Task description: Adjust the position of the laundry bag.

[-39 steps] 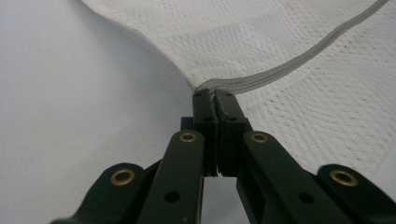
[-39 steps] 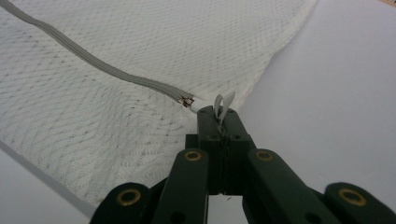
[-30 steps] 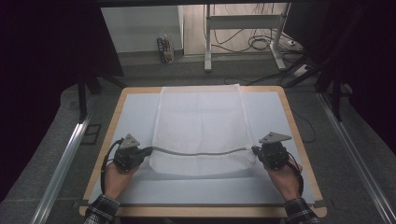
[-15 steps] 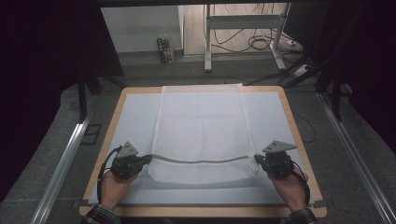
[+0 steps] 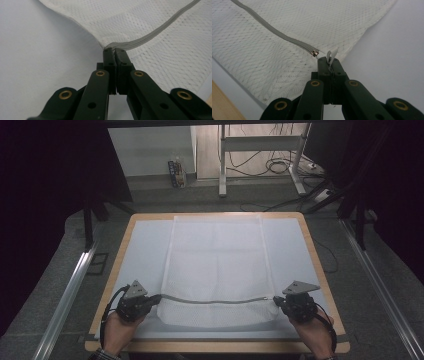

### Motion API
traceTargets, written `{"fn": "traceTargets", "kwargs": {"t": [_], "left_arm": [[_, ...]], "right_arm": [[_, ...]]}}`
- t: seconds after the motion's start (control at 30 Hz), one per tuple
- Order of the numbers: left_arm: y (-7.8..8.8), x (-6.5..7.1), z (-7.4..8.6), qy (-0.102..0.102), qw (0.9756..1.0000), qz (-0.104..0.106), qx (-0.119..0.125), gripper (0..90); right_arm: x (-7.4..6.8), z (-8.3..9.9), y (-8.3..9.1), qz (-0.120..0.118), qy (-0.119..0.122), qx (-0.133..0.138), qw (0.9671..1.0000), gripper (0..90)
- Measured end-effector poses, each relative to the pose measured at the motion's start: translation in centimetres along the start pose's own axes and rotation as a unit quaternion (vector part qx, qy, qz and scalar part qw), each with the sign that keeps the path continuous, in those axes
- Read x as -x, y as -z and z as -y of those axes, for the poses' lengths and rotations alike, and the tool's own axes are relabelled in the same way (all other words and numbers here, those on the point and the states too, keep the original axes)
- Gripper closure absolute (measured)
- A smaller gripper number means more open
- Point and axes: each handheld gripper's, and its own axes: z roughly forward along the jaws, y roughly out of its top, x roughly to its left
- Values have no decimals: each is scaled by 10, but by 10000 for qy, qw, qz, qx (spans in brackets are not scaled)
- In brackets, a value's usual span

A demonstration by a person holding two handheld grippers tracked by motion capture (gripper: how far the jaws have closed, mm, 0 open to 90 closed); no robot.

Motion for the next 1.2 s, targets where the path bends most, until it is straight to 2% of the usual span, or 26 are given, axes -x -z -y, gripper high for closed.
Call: {"fn": "traceTargets", "kwargs": {"t": [0.3, 0.6, 0.73, 0.8, 0.9, 1.0, 1.13, 1.2], "left_arm": [[-3, 4, 4, -116, 9994, -29, -321, 887], [-9, 0, 7, 39, 9981, 43, -607, 877], [-11, -1, 8, 38, 9978, 46, -666, 862], [-12, 0, 9, -10, 9979, -42, -640, 808], [-14, -1, 9, 9, 9983, -36, -575, 660], [-15, -1, 9, 38, 9990, -84, -448, 581], [-16, -2, 10, 64, 9994, -37, -341, 488], [-17, -3, 10, -2, 9994, -12, -335, 450]], "right_arm": [[-3, 7, -4, -111, 8, -251, 9996, 877], [-2, 11, -12, -165, 18, -489, 9987, 872], [-1, 11, -13, -187, 16, -522, 9985, 851], [-1, 11, -13, -163, 38, -502, 9986, 817], [0, 11, -12, -117, 55, -405, 9991, 752], [1, 10, -11, -73, 45, -324, 9994, 687], [2, 10, -12, -85, 32, -251, 9996, 601], [3, 10, -13, -78, 9, -251, 9997, 571]]}}
